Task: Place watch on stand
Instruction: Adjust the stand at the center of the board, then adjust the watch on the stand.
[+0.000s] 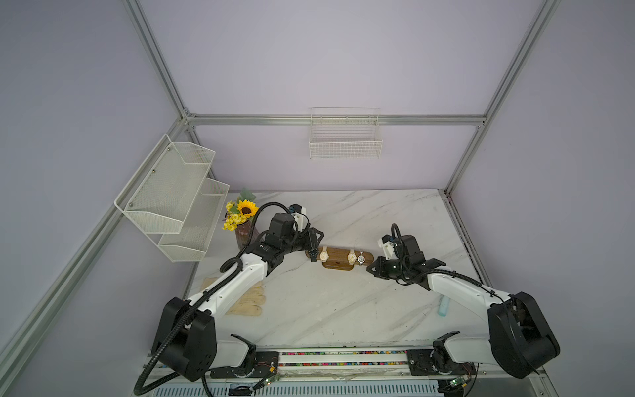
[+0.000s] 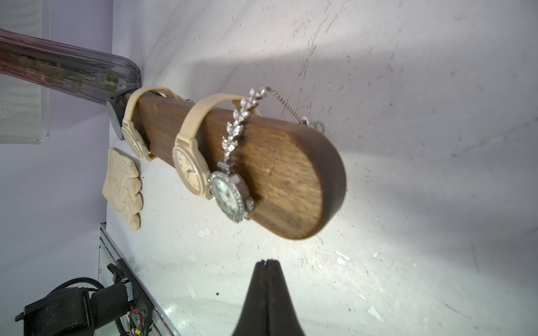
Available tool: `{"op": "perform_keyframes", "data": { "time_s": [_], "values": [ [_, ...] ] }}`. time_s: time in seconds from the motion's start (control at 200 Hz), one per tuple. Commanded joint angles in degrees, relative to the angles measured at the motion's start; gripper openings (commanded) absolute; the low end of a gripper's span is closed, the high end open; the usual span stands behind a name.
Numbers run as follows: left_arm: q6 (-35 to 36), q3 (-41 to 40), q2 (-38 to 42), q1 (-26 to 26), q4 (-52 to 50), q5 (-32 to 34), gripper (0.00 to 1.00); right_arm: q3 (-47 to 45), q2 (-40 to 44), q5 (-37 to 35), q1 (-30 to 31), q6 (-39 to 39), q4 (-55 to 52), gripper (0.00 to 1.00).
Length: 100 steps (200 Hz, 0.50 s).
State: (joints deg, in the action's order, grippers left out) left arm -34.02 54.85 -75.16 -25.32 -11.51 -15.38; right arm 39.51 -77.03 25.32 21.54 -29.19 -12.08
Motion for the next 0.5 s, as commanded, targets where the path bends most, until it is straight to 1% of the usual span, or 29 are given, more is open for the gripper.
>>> {"op": "perform_keyframes", "data": {
  "time_s": [0.0,0.11,0.245,0.31,0.495],
  "values": [
    [-0.55,-4.79,5.37,-2.24,-2.44,1.57,0.4,0.14,-0.09,0.83,0.29,1.11,-0.42,0.0],
    [-3.73,-10.21,7.09,-4.45,0.79,1.01,0.39,0.64,-0.19,0.76,0.39,1.39,-0.77,0.0],
    [-7.9,-15.12,5.22,-5.64,6.28,-0.69,0.34,0.85,0.22,0.42,0.4,2.02,-1.61,0.0],
    [-8.81,-15.71,3.97,-6.33,7.6,-0.54,0.29,0.7,0.46,0.18,0.45,2.13,-1.95,0.0],
    [-8.88,-15.83,-0.58,-7.42,10.64,0.55,0.21,0.86,0.22,-0.1,0.44,2.57,-2.04,0.0]
  ]
}}
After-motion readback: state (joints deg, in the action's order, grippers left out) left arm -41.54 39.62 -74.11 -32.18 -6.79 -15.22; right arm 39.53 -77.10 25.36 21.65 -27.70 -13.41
